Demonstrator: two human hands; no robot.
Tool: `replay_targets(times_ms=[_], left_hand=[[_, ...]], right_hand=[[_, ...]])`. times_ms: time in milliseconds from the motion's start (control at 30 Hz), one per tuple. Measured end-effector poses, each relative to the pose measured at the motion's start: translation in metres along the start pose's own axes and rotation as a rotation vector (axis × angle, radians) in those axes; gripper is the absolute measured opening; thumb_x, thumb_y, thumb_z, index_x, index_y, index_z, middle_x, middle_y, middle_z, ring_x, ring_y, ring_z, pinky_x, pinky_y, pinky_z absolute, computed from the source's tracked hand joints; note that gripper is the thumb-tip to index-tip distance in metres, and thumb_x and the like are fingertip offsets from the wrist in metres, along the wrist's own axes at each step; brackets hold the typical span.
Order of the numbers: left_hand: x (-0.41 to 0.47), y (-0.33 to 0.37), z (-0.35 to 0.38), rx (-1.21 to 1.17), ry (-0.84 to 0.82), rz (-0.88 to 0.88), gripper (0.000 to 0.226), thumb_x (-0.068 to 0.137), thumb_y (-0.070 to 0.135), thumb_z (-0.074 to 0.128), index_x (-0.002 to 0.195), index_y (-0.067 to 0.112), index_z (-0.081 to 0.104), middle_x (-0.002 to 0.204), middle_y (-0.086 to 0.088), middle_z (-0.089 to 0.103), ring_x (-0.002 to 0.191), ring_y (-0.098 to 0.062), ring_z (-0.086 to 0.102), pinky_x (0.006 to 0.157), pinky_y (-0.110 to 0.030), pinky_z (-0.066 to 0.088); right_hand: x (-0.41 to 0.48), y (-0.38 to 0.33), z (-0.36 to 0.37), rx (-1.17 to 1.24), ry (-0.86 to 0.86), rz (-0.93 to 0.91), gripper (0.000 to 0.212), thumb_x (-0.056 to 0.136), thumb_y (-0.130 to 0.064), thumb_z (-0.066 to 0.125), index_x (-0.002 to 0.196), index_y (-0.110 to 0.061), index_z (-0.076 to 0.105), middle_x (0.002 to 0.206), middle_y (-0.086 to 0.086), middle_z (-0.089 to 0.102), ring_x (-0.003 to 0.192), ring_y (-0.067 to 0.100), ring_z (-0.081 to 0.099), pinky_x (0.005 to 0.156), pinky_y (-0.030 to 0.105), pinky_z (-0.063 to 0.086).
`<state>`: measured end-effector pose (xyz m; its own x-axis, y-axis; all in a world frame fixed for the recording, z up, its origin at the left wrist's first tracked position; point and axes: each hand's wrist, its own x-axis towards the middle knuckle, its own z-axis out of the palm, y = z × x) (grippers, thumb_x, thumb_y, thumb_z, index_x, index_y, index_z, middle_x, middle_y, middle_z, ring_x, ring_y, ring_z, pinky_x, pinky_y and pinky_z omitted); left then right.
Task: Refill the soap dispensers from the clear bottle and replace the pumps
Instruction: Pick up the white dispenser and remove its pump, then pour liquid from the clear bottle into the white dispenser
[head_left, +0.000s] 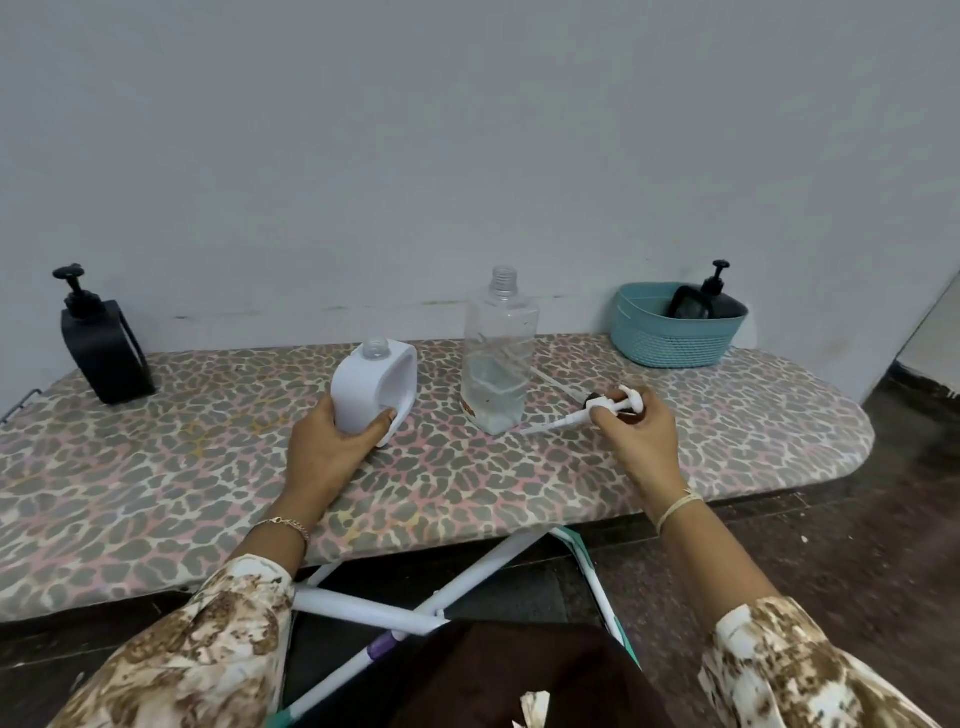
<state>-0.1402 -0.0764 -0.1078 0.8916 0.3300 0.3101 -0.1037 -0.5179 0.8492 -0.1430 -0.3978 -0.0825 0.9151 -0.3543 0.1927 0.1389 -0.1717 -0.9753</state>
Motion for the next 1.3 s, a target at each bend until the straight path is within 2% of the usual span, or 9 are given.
replay_targets(times_ms=[100, 267, 367, 600, 767, 900, 1000, 1167, 1300], left_hand=[[0.001, -0.001, 0.000, 0.006, 0.005, -0.001, 0.065, 0.073, 0.047, 0.079, 0.125, 0.015, 0.057, 0.116, -0.006, 0.067, 0.101, -0.023, 0.064, 0.077, -0.031, 0.051], [0.002, -0.002, 0.001, 0.021, 0.010, 0.007, 0.067, 0.073, 0.047, 0.079, 0.126, 0.014, 0.056, 0.115, -0.007, 0.067, 0.099, -0.023, 0.064, 0.077, -0.031, 0.052], [0.003, -0.003, 0.001, 0.019, 0.011, 0.007, 0.067, 0.073, 0.047, 0.079, 0.127, 0.015, 0.056, 0.115, -0.006, 0.067, 0.099, -0.022, 0.064, 0.077, -0.031, 0.052], [0.003, -0.003, 0.001, 0.003, 0.013, -0.002, 0.065, 0.072, 0.047, 0.080, 0.125, 0.017, 0.057, 0.114, -0.004, 0.068, 0.099, -0.020, 0.064, 0.078, -0.031, 0.052], [0.004, -0.005, 0.001, 0.002, 0.015, -0.006, 0.064, 0.071, 0.048, 0.080, 0.123, 0.018, 0.058, 0.114, -0.003, 0.068, 0.100, -0.021, 0.065, 0.080, -0.034, 0.055], [0.003, -0.004, 0.001, 0.013, 0.015, -0.003, 0.060, 0.072, 0.047, 0.079, 0.119, 0.014, 0.059, 0.111, -0.004, 0.069, 0.098, -0.020, 0.065, 0.074, -0.029, 0.052], [0.004, -0.004, 0.001, 0.005, 0.014, -0.007, 0.061, 0.072, 0.048, 0.079, 0.118, 0.015, 0.059, 0.111, -0.004, 0.069, 0.097, -0.020, 0.065, 0.074, -0.028, 0.052], [0.006, -0.005, 0.001, -0.007, 0.015, -0.015, 0.063, 0.070, 0.049, 0.080, 0.120, 0.015, 0.060, 0.111, -0.003, 0.069, 0.097, -0.019, 0.065, 0.074, -0.028, 0.053], [0.005, -0.003, 0.000, -0.030, 0.022, 0.004, 0.066, 0.070, 0.044, 0.081, 0.126, 0.021, 0.055, 0.116, 0.001, 0.066, 0.101, -0.017, 0.064, 0.080, -0.037, 0.056]], right_hand=[[0.006, 0.005, 0.001, -0.034, 0.074, -0.016, 0.019, 0.077, -0.010, 0.073, 0.088, -0.010, 0.057, 0.078, 0.002, 0.061, 0.067, 0.015, 0.056, 0.059, 0.026, 0.048], [0.012, 0.013, 0.014, -0.158, 0.049, -0.082, 0.023, 0.074, -0.011, 0.077, 0.085, -0.018, 0.058, 0.085, -0.002, 0.063, 0.074, 0.015, 0.059, 0.066, 0.028, 0.051], [0.013, 0.015, 0.024, -0.280, 0.023, -0.138, 0.022, 0.073, -0.010, 0.076, 0.087, -0.013, 0.060, 0.081, -0.005, 0.061, 0.072, 0.010, 0.056, 0.063, 0.023, 0.047], [0.020, 0.028, 0.041, -0.485, 0.009, -0.229, 0.019, 0.075, -0.011, 0.072, 0.089, -0.010, 0.060, 0.083, 0.000, 0.060, 0.073, 0.016, 0.053, 0.060, 0.025, 0.036], [0.022, 0.031, 0.043, -0.522, -0.011, -0.234, 0.019, 0.076, -0.011, 0.071, 0.090, -0.010, 0.058, 0.087, 0.004, 0.061, 0.077, 0.019, 0.056, 0.063, 0.026, 0.037], [0.020, 0.026, 0.044, -0.572, -0.019, -0.240, 0.042, 0.076, -0.023, 0.073, 0.113, -0.011, 0.057, 0.109, 0.004, 0.059, 0.099, 0.017, 0.055, 0.083, 0.027, 0.044], [0.013, 0.014, 0.052, -0.506, -0.036, -0.291, 0.056, 0.081, -0.026, 0.067, 0.131, -0.013, 0.046, 0.128, 0.002, 0.051, 0.119, 0.016, 0.047, 0.103, 0.031, 0.038], [0.017, -0.005, 0.080, -0.282, -0.213, -0.240, 0.090, 0.073, -0.039, 0.078, 0.145, -0.020, 0.027, 0.147, -0.002, 0.036, 0.132, 0.012, 0.036, 0.111, 0.031, 0.030], [0.025, -0.014, 0.112, -0.043, -0.197, -0.138, 0.102, 0.057, -0.044, 0.089, 0.140, -0.020, 0.034, 0.137, -0.002, 0.047, 0.124, 0.014, 0.048, 0.108, 0.037, 0.041]])
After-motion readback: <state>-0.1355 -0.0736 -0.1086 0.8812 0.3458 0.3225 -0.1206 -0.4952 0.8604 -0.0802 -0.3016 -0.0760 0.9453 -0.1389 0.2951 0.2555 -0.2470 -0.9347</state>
